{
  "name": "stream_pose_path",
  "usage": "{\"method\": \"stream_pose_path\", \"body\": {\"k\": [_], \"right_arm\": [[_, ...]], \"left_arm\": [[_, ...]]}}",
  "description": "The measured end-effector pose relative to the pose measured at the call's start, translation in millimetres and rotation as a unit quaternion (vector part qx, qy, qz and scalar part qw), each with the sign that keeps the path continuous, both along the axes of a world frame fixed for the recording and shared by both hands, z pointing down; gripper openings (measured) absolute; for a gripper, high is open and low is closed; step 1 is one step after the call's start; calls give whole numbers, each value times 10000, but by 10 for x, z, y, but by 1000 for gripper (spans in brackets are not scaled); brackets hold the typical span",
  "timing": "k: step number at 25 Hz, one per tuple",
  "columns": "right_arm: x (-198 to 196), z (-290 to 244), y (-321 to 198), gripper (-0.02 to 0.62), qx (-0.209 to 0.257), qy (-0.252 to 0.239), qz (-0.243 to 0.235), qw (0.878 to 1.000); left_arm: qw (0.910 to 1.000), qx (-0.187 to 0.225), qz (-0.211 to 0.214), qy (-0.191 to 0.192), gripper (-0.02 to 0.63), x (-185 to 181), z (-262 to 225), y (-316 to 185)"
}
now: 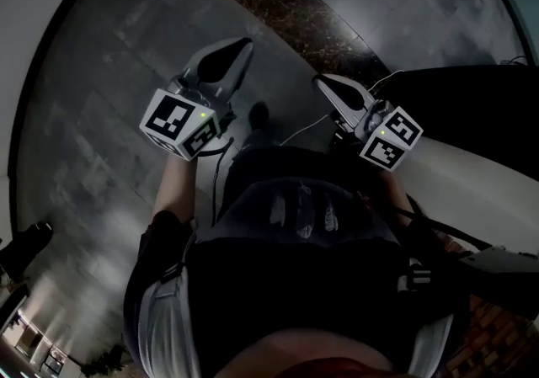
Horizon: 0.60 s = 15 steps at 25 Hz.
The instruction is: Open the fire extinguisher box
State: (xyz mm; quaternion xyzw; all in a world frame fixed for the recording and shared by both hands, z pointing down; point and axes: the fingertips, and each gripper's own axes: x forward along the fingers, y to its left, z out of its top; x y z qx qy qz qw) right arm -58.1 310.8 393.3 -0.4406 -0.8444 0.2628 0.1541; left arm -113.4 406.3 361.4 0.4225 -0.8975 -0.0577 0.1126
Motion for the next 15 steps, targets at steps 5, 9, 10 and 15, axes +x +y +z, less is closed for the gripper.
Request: {"method": "stream_pose_path", "body": {"k": [5,9,10,15], "right_arm": [[-784,-352,1187,2,-152,550,392,9976],[-1242,-157,928,2,-600,946,942,9892],[-1335,-73,766,2,-808,1058,1156,9843],[-1657,29,224,2,-1195,1161,1705,9712]], "left_arm": [[9993,182,272,176,3,-786,-260,1213],[9973,284,296,604,3,-1138,-55,1118],[9968,287,359,653,3,-1181,12,1008],[9957,77,671,634,3,-1375,147,554]]}}
